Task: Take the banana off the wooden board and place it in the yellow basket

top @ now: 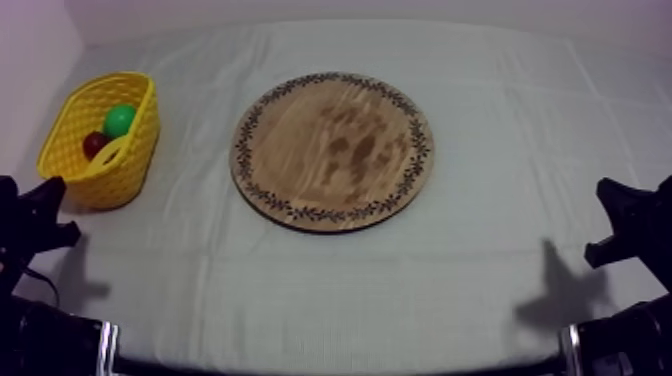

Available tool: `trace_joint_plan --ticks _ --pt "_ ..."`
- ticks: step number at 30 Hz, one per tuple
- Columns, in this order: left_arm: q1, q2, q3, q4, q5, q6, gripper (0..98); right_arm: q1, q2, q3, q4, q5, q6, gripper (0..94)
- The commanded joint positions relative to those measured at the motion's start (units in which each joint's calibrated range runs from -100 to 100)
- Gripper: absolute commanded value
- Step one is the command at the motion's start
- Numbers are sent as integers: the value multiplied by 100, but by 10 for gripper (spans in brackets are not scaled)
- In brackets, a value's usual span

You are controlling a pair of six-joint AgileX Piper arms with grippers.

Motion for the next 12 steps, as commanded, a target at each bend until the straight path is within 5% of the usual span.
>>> trace_joint_plan --ticks 1,12 --pt "0 0 1 6 7 5 0 0 0 -3 2 2 14 3" --pt "2 0 4 26 8 -120 0 0 0 -3 2 2 14 3"
